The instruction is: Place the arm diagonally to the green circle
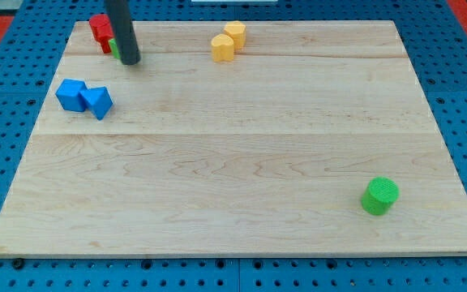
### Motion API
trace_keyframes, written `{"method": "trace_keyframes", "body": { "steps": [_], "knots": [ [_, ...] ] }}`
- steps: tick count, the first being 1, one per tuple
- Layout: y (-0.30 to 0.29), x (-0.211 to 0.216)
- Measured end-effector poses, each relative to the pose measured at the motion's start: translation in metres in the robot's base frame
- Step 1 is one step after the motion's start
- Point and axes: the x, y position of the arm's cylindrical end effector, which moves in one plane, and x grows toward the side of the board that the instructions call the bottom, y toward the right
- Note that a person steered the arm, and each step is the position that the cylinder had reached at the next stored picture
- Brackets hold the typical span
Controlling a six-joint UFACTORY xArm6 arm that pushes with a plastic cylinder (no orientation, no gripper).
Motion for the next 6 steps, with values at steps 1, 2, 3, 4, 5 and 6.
{"method": "trace_keyframes", "body": {
  "steps": [1,2,3,4,5,6],
  "knots": [
    [-0.005,0.005],
    [0.019,0.025],
    [0.071,0.049],
    [0.097,0.061],
    [0.128,0.067],
    [0.217,0.094]
  ]
}}
